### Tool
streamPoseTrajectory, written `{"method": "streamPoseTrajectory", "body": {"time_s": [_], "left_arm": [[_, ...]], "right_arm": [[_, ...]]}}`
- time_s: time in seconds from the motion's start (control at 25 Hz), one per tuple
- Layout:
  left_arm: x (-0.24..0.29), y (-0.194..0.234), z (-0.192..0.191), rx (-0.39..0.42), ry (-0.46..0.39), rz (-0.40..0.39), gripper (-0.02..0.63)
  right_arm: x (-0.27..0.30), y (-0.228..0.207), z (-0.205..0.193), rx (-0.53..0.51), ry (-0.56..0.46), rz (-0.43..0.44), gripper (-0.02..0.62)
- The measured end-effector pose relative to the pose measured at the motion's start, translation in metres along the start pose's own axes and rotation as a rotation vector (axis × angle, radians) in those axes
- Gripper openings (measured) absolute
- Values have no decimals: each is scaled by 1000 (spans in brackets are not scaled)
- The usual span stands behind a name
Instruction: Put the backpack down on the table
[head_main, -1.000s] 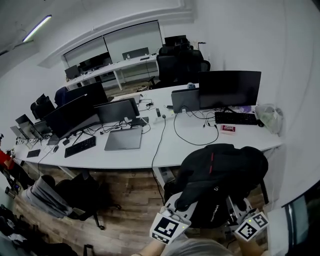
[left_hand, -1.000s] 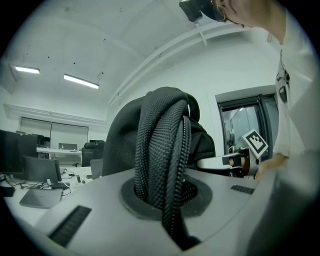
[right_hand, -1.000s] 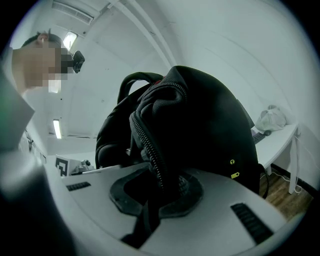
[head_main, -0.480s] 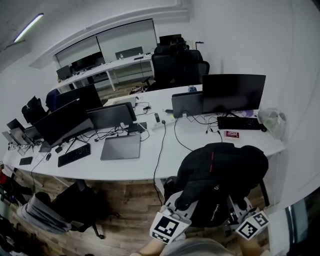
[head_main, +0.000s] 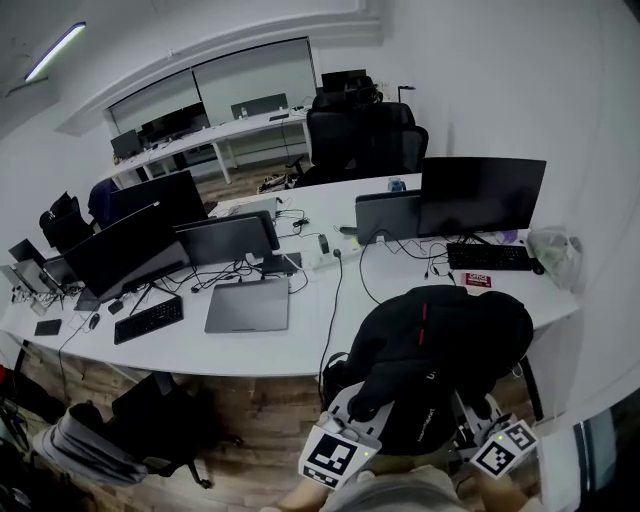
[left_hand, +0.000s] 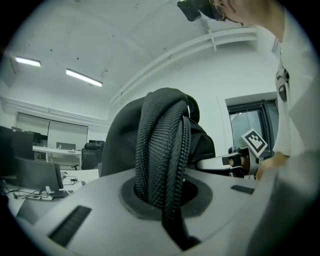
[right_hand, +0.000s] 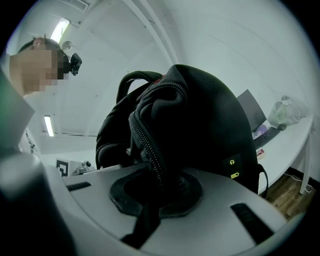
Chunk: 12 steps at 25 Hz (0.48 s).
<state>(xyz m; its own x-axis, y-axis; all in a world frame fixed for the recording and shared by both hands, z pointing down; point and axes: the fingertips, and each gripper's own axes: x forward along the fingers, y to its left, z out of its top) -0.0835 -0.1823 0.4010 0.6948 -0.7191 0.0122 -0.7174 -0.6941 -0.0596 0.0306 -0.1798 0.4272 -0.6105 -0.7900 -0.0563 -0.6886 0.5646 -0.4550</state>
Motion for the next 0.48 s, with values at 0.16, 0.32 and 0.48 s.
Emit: {"method": "streamPoseTrajectory", "body": {"time_s": [0.16, 0.32, 0.48], "left_arm": [[6, 18, 3, -23, 1, 14, 19], [21, 33, 0, -39, 15, 24, 20], [40, 49, -3, -36, 24, 34, 19]], "right_arm": [[21, -5, 3, -1, 11, 11, 27], [39, -18, 7, 7, 18, 17, 27], [58, -34, 11, 13, 26, 24, 27]]}}
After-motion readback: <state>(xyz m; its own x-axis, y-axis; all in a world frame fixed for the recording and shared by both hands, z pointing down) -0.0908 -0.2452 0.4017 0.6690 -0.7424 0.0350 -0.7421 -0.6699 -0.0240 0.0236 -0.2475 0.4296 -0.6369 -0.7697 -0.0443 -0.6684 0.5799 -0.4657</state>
